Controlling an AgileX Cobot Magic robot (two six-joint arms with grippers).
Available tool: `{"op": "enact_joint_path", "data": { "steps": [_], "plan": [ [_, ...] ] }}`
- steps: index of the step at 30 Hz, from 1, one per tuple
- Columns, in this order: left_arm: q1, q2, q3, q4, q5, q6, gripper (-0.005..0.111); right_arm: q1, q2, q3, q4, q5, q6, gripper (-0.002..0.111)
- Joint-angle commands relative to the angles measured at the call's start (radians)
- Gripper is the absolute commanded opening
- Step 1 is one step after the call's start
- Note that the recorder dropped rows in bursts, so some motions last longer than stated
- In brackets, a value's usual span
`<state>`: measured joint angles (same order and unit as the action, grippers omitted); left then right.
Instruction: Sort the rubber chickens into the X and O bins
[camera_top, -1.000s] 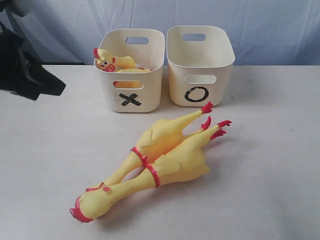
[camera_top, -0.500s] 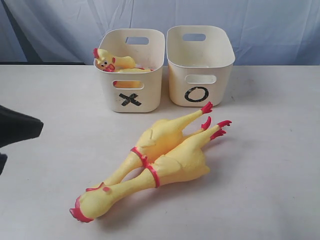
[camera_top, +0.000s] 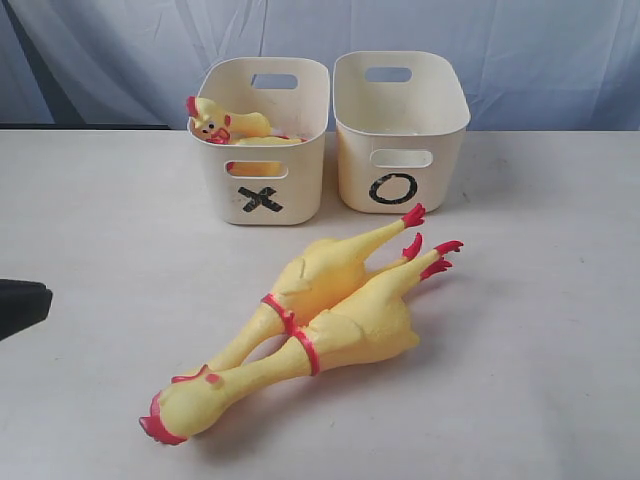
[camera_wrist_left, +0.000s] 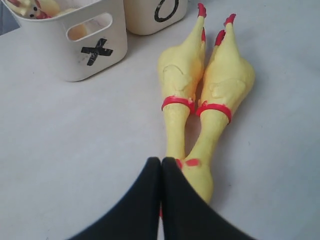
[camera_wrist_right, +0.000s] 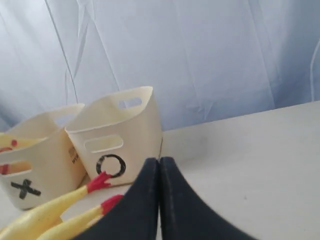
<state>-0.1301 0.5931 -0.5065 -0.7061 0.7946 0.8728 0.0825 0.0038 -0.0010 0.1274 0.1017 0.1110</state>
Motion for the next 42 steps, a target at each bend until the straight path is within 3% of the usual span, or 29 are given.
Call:
{"op": "enact_joint_path", "data": {
  "steps": [1,6,15,29,37,42],
  "plan": [
    [-0.002,-0.024,0.061,-0.006,-0.04,-0.005,0.0,0.0,-0.004,0.001,0.119,-0.087,0.005,-0.001],
    [-0.002,-0.035,0.1,-0.023,-0.081,-0.005,0.0,0.0,-0.004,0.001,0.397,-0.203,0.005,-0.001],
    [-0.002,-0.049,0.1,-0.026,-0.088,-0.005,0.0,0.0,-0.004,0.001,0.57,-0.281,0.042,-0.001],
    [-0.002,-0.049,0.1,-0.026,-0.065,-0.005,0.0,0.0,0.005,-0.136,0.64,0.233,0.081,-0.001],
    [-0.002,-0.049,0.1,-0.026,-0.063,-0.005,0.0,0.0,0.134,-0.222,0.854,0.384,-0.247,-0.001],
    [-0.002,-0.049,0.1,-0.026,-0.055,-0.005,0.0,0.0,0.317,-0.329,0.868,0.521,-0.38,-0.001]
  ]
}}
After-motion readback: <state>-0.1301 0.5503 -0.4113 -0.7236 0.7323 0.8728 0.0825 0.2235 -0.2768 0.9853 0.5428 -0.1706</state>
